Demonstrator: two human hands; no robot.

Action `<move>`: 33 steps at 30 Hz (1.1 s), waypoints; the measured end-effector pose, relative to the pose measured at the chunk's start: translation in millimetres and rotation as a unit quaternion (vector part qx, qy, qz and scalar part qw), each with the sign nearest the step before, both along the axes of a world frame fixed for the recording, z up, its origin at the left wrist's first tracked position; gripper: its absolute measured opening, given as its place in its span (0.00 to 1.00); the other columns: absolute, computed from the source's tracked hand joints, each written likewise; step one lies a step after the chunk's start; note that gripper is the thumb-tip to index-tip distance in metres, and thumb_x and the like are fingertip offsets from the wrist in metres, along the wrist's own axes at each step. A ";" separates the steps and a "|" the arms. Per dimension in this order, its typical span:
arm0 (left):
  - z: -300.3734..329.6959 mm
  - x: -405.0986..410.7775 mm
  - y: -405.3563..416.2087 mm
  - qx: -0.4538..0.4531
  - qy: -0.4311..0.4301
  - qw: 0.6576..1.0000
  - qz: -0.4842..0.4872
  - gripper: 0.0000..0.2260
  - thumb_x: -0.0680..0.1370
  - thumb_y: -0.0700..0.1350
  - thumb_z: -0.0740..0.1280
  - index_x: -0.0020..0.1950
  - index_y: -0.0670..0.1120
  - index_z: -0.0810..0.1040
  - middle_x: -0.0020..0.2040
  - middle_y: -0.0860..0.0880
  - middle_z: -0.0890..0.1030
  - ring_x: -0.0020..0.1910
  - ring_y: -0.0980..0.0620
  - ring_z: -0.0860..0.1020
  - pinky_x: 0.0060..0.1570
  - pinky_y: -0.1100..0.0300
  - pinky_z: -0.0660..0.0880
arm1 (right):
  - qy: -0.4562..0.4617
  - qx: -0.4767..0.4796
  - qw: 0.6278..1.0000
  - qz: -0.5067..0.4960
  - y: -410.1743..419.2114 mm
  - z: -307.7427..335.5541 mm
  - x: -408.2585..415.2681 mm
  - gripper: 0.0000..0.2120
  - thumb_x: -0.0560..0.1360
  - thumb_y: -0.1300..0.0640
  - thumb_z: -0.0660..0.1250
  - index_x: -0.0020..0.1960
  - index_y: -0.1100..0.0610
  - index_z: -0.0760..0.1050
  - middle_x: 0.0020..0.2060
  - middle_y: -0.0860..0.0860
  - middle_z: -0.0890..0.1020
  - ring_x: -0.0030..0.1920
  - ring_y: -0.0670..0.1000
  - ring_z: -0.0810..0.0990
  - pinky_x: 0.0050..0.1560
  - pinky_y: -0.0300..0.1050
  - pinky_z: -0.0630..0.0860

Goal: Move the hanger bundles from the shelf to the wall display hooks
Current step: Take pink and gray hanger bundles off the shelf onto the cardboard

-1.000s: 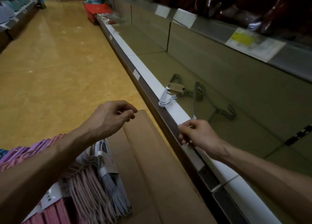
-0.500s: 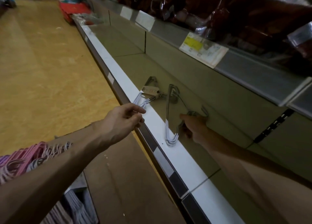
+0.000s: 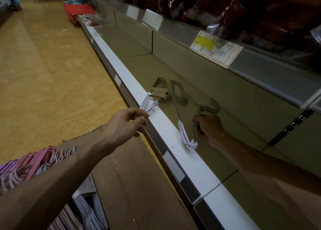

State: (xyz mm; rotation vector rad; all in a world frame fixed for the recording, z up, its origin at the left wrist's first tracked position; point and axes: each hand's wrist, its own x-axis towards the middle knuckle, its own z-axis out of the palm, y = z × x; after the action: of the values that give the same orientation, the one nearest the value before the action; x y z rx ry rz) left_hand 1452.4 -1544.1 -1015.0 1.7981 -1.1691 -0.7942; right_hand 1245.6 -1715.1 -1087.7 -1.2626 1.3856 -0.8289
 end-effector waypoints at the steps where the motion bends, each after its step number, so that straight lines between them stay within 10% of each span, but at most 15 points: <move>1: 1.0 3.0 0.8 0.001 0.007 1.000 0.008 0.09 0.83 0.42 0.60 0.58 0.49 0.79 0.49 0.49 0.82 0.45 0.53 0.83 0.40 0.64 0.79 | -0.013 -0.004 1.000 0.011 2.3 3.2 1.1 0.08 0.77 0.62 0.67 0.42 0.66 0.80 0.35 0.60 0.76 0.28 0.52 0.72 0.28 0.40 0.67; 19: 12.9 35.7 17.9 -0.031 0.142 0.978 0.147 0.23 0.82 0.51 0.64 0.71 0.40 0.66 0.55 0.42 0.80 0.34 0.45 0.80 0.32 0.52 0.76 | -0.093 0.027 0.948 0.302 81.4 41.5 62.0 0.04 0.78 0.59 0.69 0.50 0.58 0.82 0.43 0.56 0.82 0.37 0.49 0.77 0.31 0.38 0.72; 33: 19.9 108.4 100.7 -0.007 0.135 0.964 0.230 0.10 0.84 0.45 0.59 0.53 0.39 0.71 0.50 0.38 0.81 0.29 0.46 0.71 0.22 0.58 0.68 | -0.258 0.263 0.779 0.508 145.9 63.2 126.9 0.10 0.77 0.57 0.67 0.57 0.57 0.75 0.41 0.52 0.78 0.30 0.43 0.65 0.25 0.33 0.57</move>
State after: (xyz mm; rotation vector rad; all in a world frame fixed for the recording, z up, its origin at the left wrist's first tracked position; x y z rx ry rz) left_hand 1560.8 -1443.4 -995.2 1.7865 -0.5468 -0.7195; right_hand 1372.5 -1569.2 -1024.5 -1.0002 0.2919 0.0215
